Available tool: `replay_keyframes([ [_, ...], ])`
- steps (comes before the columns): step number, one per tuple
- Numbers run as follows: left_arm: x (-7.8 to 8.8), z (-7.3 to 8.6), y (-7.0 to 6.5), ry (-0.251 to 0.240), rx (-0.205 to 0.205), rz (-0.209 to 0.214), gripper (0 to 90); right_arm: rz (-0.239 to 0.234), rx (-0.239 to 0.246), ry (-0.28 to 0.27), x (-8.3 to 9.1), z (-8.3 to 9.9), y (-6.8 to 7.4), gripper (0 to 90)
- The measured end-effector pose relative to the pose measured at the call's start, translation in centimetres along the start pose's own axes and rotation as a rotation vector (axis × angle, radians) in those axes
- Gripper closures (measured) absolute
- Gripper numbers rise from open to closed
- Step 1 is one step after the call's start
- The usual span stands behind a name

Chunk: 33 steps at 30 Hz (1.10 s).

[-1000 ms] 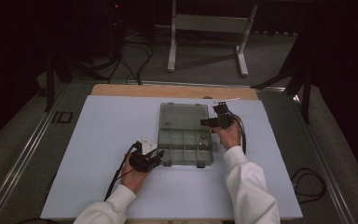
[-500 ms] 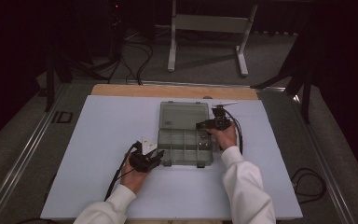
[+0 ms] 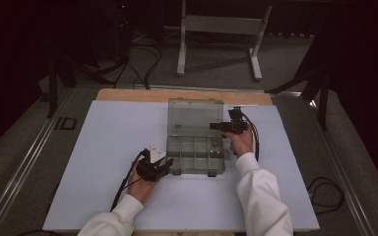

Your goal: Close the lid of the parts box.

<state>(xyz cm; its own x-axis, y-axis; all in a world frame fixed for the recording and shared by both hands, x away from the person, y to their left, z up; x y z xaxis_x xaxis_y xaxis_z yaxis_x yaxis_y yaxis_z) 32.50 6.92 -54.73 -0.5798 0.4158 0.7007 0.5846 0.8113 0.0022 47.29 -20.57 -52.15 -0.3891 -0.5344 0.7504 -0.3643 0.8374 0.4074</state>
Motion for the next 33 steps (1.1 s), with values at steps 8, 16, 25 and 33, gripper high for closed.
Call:
replay_keyframes([
  [8, 0.0, 0.0, 0.0, 0.0, 0.001, 0.001, 63.0, 0.018, 0.087, -0.048, 1.4, -0.6, 0.8, 48.7],
  [16, 0.0, 0.0, 0.0, -0.001, 0.002, 0.002, 63.2, 0.051, 0.179, -0.091, 3.4, -1.3, 2.0, 48.7],
  [25, 0.0, 0.0, 0.0, -0.001, 0.004, 0.003, 63.2, 0.053, 0.252, -0.096, 4.9, -1.3, 3.0, 50.1],
  [33, -0.1, -0.1, 0.0, -0.001, 0.012, 0.005, 63.3, 0.066, 0.32, -0.075, 5.7, -0.5, 3.8, 49.3],
])
Point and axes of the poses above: each handheld gripper's, and its own axes: x roughly backward along the jaws, z roughly out of its underside, y roughly to its left, the point moved 3 cm from there along -x, roughly forward along the jaws, and after that the axes turned 6 degrees about y, right-handed, at the moved point
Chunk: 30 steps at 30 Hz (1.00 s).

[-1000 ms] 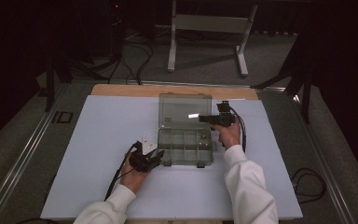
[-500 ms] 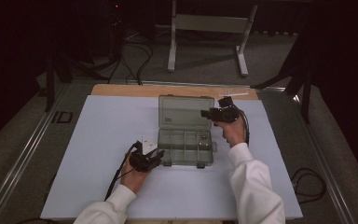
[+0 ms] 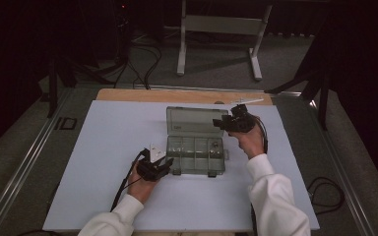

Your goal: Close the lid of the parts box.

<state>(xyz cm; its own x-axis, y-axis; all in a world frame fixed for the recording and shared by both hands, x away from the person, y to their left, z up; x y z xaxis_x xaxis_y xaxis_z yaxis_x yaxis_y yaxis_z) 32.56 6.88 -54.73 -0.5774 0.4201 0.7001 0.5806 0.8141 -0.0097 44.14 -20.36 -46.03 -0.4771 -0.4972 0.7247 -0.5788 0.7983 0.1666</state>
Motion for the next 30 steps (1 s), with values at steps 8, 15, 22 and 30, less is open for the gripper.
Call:
replay_keyframes([
  [8, 0.0, 0.0, 0.0, -0.002, 0.003, 0.001, 63.2, -0.023, 0.046, 0.02, 0.8, 0.7, 1.0, 46.7],
  [15, 0.1, 0.0, 0.1, -0.008, 0.007, 0.008, 61.9, -0.036, 0.084, 0.007, 1.2, 1.4, 2.0, 45.7],
  [22, 0.8, -0.3, 0.3, -0.04, 0.025, 0.025, 57.7, -0.033, 0.095, 0.008, 1.4, 2.0, 2.3, 45.4],
  [30, 4.4, -2.7, 1.5, -0.165, 0.062, 0.035, 49.0, -0.038, 0.112, 0.008, 1.5, 2.6, 2.7, 44.8],
])
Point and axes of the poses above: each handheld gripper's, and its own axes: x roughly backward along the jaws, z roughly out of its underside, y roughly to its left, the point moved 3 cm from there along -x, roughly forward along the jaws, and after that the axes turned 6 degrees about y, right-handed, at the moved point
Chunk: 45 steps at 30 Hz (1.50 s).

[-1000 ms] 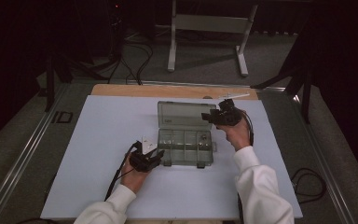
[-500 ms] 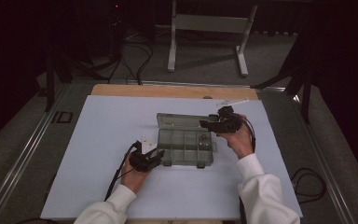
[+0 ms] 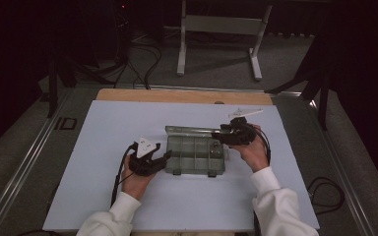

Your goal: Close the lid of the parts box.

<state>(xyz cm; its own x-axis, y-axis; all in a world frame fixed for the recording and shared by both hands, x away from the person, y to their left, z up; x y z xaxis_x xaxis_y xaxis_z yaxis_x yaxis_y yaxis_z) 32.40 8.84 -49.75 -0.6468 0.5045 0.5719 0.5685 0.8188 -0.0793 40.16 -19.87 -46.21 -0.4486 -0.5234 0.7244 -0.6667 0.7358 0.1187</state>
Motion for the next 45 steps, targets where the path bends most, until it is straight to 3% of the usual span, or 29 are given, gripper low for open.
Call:
replay_keyframes([
  [5, 1.7, -2.3, 0.7, -0.085, 0.043, 0.004, 53.3, -0.005, -0.002, -0.002, 0.1, 0.2, 0.2, 43.8],
  [11, 2.7, -5.0, 0.9, -0.161, 0.052, 0.007, 67.0, 0.002, 0.008, -0.005, 0.0, 0.4, 0.5, 43.3],
  [18, 1.3, -6.5, 0.4, -0.16, 0.059, 0.021, 84.0, 0.007, 0.019, -0.003, 0.0, 0.7, 0.7, 42.2],
  [25, -0.5, -6.1, 0.2, -0.108, 0.047, 0.017, 87.6, 0.013, 0.046, 0.017, 0.0, 1.0, 1.1, 38.6],
  [27, -0.6, -6.0, 0.0, -0.102, 0.033, 0.022, 87.7, 0.028, 0.078, 0.023, 0.1, 1.2, 1.5, 34.4],
  [39, -1.2, -4.8, -0.2, -0.073, 0.029, 0.025, 88.1, -0.071, 0.109, -0.048, 2.4, 1.5, 2.8, 29.2],
  [40, -1.3, -4.4, -0.3, -0.066, 0.03, 0.028, 88.1, -0.093, 0.113, -0.08, 3.0, 1.4, 3.0, 29.6],
  [45, -1.7, -3.2, -0.5, -0.045, 0.03, 0.034, 88.0, -0.082, 0.092, -0.11, 3.7, 1.5, 3.1, 35.3],
])
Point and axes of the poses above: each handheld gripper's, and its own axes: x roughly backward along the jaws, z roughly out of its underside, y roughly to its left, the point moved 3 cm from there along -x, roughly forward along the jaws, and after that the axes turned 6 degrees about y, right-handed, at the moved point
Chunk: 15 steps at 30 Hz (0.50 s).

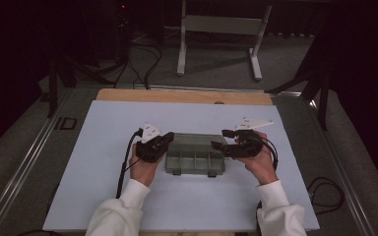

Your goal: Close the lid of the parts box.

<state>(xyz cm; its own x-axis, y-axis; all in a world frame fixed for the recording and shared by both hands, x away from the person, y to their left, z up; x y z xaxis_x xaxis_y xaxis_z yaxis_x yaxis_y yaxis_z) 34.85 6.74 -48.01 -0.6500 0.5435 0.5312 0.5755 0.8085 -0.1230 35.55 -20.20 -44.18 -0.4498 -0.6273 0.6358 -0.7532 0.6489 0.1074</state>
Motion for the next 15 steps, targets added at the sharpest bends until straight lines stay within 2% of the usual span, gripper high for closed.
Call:
replay_keyframes([
  [5, -0.2, 0.9, -0.1, 0.012, -0.007, 0.008, 87.8, 0.008, -0.043, -0.011, -0.2, 0.7, -0.1, 38.8],
  [12, -0.4, 2.4, -0.3, 0.039, -0.02, 0.019, 87.7, 0.022, -0.06, 0.015, -0.9, 2.3, 0.4, 42.6],
  [14, -0.3, 3.1, -0.4, 0.049, -0.023, 0.025, 87.7, 0.035, -0.061, 0.016, -1.1, 2.6, 0.6, 48.8],
  [15, -0.3, 3.1, -0.4, 0.049, -0.023, 0.025, 87.7, 0.035, -0.061, 0.016, -1.1, 2.6, 0.6, 48.8],
])
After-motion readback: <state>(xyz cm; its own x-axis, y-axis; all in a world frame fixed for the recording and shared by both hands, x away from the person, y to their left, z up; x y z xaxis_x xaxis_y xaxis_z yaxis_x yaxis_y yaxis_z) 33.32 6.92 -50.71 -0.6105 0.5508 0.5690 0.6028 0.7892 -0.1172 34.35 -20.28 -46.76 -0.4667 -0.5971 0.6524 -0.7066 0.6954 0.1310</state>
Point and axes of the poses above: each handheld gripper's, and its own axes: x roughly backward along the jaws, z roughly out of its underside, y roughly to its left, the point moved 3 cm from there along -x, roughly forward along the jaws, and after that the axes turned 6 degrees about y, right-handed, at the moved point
